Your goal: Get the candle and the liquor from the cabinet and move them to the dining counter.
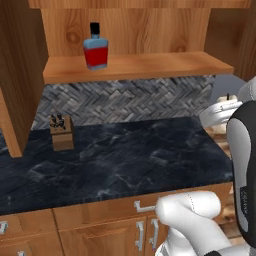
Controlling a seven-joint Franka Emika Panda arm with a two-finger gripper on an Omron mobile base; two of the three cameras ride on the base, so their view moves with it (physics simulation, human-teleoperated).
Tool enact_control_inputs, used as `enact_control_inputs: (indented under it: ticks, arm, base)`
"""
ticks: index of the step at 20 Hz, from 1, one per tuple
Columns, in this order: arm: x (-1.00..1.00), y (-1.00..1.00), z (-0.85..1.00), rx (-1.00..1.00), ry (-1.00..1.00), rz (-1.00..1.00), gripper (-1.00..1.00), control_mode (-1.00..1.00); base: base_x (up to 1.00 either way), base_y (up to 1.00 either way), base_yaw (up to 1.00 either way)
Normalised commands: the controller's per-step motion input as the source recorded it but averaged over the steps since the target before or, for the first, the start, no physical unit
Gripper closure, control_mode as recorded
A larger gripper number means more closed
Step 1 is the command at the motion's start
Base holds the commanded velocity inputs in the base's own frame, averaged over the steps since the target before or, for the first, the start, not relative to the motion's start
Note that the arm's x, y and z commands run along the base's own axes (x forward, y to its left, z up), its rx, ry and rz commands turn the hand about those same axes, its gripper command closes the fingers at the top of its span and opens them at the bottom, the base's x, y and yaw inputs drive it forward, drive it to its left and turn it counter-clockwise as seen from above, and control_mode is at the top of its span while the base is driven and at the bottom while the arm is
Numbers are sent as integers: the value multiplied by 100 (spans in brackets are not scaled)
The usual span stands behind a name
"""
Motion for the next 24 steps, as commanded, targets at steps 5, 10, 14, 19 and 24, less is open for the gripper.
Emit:
enact_control_inputs:
  ticks: [5,10,14,19,24]
  arm:
    - [0,0,0,0,0,0,100,100]
    - [0,0,0,0,0,0,100,100]
    - [0,0,0,0,0,0,100,100]
    - [0,0,0,0,0,0,100,100]
    - [0,0,0,0,0,0,100,100]
  base:
    - [-100,-11,38]
    - [-98,1,69]
    - [-31,0,100]
    - [-18,0,100]
    - [-18,0,100]
